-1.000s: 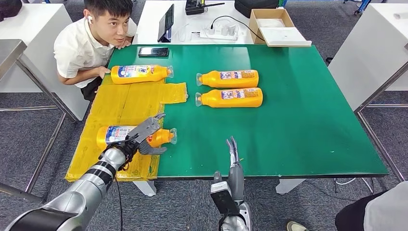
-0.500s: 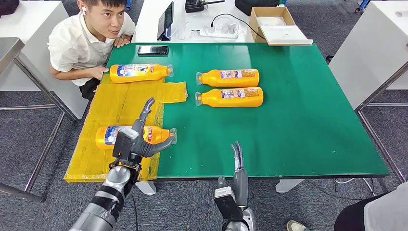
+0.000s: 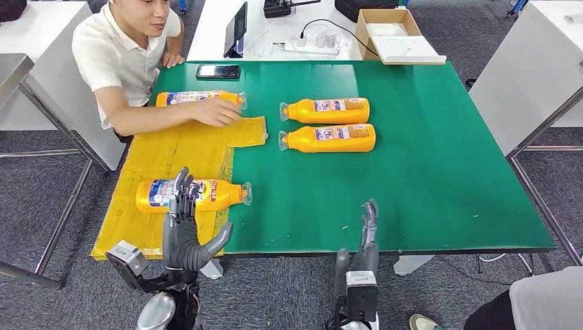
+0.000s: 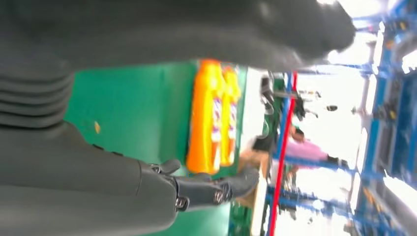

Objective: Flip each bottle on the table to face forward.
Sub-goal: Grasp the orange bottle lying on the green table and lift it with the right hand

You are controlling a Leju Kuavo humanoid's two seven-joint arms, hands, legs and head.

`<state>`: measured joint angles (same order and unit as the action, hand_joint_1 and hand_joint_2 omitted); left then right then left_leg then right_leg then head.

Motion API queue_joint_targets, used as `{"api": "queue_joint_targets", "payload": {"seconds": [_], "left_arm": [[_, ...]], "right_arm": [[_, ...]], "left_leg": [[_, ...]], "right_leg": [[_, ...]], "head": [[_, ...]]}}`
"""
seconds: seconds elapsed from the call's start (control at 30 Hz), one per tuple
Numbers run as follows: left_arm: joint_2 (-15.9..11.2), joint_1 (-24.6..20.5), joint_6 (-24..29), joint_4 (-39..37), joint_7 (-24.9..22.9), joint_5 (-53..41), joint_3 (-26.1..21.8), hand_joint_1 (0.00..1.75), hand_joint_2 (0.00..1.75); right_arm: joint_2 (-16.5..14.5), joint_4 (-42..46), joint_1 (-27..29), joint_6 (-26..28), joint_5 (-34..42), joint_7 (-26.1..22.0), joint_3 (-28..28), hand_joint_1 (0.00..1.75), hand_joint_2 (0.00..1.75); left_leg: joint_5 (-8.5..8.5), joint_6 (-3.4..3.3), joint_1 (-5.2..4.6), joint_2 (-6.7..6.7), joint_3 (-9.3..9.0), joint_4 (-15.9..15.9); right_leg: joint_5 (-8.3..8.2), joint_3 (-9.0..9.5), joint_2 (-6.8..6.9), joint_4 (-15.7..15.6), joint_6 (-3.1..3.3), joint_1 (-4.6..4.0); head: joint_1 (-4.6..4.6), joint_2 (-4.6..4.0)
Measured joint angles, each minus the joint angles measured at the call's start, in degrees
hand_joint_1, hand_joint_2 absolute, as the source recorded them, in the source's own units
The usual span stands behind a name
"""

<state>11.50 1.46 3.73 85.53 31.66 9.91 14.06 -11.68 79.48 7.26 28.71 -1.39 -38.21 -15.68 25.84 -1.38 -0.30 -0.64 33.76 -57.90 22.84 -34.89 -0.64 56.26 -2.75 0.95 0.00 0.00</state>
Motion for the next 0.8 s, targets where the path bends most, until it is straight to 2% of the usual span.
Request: {"api": "queue_joint_targets", "payload": {"seconds": [0.03, 0.17, 0.27, 0.4, 0.47, 0.67, 0.8], "left_arm": [[0.02, 0.58, -0.33, 0.52, 0.1, 0.49, 0.08, 0.0, 1.75], [0.29, 1.58, -1.08, 2.24, -0.2, 1.66, 0.56, 0.0, 1.75], [0.42, 1.89, -0.62, 2.96, -0.55, 1.76, 0.85, 0.0, 1.75], [0.52, 3.36, 0.88, 3.45, -0.14, 1.91, 1.03, 0.0, 1.75], [0.5, 4.11, 0.78, 3.47, 0.76, 2.12, 1.2, 0.0, 1.75], [0.45, 5.16, -0.33, 3.51, 2.26, 2.06, 1.6, 0.0, 1.75], [0.36, 5.26, 3.18, 3.49, 3.38, -2.86, 2.75, 0.0, 1.75]], "right_arm": [[-0.26, 0.9, 0.19, -0.01, -0.19, 0.0, 0.61, 0.0, 1.75], [-0.98, 3.09, 0.3, -0.01, -0.54, 0.0, 2.11, 0.0, 0.0], [-1.59, 3.29, 0.22, 0.05, 0.29, 0.0, 2.9, 0.0, 0.0], [-2.79, 1.66, -0.28, 2.02, 1.51, 0.0, 4.26, 0.0, 1.75], [-3.02, 0.89, -0.64, 2.54, 1.58, 0.2, 4.5, 0.0, 1.75], [-1.93, -1.13, -1.69, -1.07, 1.19, 1.52, 5.5, 0.0, 1.75], [-1.2, -2.06, -2.07, 0.51, -4.39, 0.55, 5.88, 0.0, 1.75]], "left_leg": [[0.0, 0.0, 0.0, 0.0, 0.0, 0.0], [0.0, 0.0, 0.0, -0.01, 0.0, 0.0], [0.0, 0.0, 0.0, 0.0, 0.0, 0.0], [0.0, 0.0, 0.0, 0.0, 0.0, 0.0], [0.0, 0.0, 0.0, -0.01, 0.01, 0.0], [0.0, 0.0, -0.01, -0.03, 0.01, 0.0], [0.0, 0.0, -0.01, -0.03, 0.01, 0.0]], "right_leg": [[0.0, 0.0, 0.0, 0.0, 0.0, 0.0], [0.0, 0.01, 0.0, 0.0, 0.0, 0.0], [0.0, 0.02, 0.0, 0.0, 0.0, 0.0], [0.0, 0.01, 0.0, 0.0, 0.0, 0.0], [0.0, 0.0, 0.0, 0.0, 0.0, 0.0], [0.0, 0.02, 0.01, 0.0, 0.0, 0.01], [0.0, 0.02, 0.01, -0.01, -0.01, 0.02]], "head": [[0.0, -0.01], [0.0, -0.02], [0.0, -0.02], [0.0, -0.01], [0.0, 0.0], [0.0, 0.0], [0.0, 0.0]]}}
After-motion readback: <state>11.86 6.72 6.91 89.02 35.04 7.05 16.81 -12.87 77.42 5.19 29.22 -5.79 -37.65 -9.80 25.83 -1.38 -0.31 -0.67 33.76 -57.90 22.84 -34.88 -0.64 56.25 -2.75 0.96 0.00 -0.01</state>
